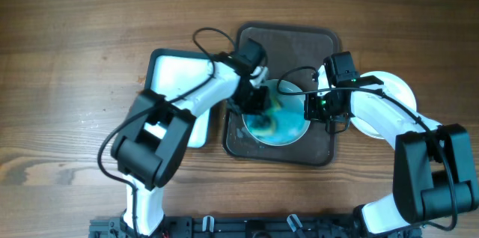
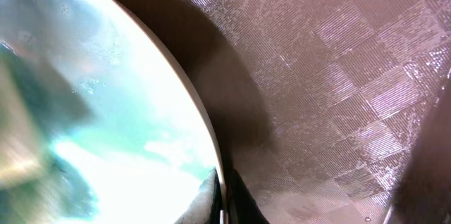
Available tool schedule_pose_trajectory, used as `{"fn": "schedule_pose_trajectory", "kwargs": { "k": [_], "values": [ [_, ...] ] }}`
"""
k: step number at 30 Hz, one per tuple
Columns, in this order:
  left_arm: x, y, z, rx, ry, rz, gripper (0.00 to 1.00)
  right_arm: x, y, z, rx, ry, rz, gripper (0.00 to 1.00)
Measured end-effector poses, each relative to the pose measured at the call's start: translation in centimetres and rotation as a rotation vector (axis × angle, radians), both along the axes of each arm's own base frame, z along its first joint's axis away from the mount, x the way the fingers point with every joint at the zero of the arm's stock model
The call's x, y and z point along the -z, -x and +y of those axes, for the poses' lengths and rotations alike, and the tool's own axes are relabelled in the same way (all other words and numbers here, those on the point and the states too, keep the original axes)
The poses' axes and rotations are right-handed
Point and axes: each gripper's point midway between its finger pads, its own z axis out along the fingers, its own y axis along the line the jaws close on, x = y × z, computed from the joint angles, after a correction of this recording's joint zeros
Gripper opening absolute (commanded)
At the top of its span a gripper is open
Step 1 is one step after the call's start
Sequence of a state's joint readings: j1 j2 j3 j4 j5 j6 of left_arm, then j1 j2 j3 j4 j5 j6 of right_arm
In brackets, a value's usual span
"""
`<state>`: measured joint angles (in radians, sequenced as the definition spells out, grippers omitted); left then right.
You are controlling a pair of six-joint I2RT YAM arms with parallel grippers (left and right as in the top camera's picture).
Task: Clean dirty plates on tray and stack at the side
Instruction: 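Scrub the last plate with the sponge held in the left gripper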
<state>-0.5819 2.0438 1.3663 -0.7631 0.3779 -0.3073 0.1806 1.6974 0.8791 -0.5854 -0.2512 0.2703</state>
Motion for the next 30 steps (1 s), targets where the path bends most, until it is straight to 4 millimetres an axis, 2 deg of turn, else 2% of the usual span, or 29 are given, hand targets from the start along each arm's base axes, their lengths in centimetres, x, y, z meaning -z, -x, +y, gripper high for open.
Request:
{"fn": "schedule_pose_trajectory", "kwargs": {
  "k": [1,3,8,10,12,15,18,21,23,25,30],
  "values": [
    [0.0,-0.8,0.9,-0.011,-0.018,-0.023,0.04,0.0,0.0,0.0,0.0,0.0,0.0,0.04],
    [0.0,-1.7,1.6,-0.018,-0.031,-0.055,0.04,0.0,-0.1,0.1,-0.001,-0.004,-0.002,0.04],
    [-0.2,-3.5,0.2,-0.027,-0.007,-0.161,0.04,0.0,-0.1,0.0,0.001,-0.003,-0.002,0.04],
    [-0.4,-4.0,-1.1,-0.058,0.016,-0.191,0.04,0.0,-0.1,0.0,0.004,-0.001,-0.002,0.04],
    [-0.8,-4.5,-3.3,-0.097,0.073,-0.222,0.04,0.0,-0.1,-0.1,0.007,0.0,-0.001,0.04],
    [-1.0,-3.3,-6.8,-0.107,0.147,-0.209,0.04,0.0,-0.1,0.0,0.007,-0.001,-0.003,0.04],
    [-0.4,-1.9,-8.2,-0.099,0.17,-0.159,0.04,0.0,-0.1,-0.1,0.007,0.0,-0.001,0.04],
    [-0.3,-1.4,-8.2,-0.092,0.18,-0.116,0.04,0.0,0.1,-0.1,0.006,0.001,0.006,0.04],
    [-0.2,-0.3,-7.9,-0.03,0.174,-0.085,0.04,0.0,0.3,-0.1,0.006,0.001,0.014,0.04],
    [0.2,1.2,-6.4,0.018,0.112,-0.028,0.04,0.0,0.4,0.0,-0.001,-0.001,0.016,0.04],
    [0.2,1.2,-3.0,0.023,-0.013,-0.031,0.04,0.0,0.4,0.0,-0.004,-0.003,0.016,0.04]
  ]
}}
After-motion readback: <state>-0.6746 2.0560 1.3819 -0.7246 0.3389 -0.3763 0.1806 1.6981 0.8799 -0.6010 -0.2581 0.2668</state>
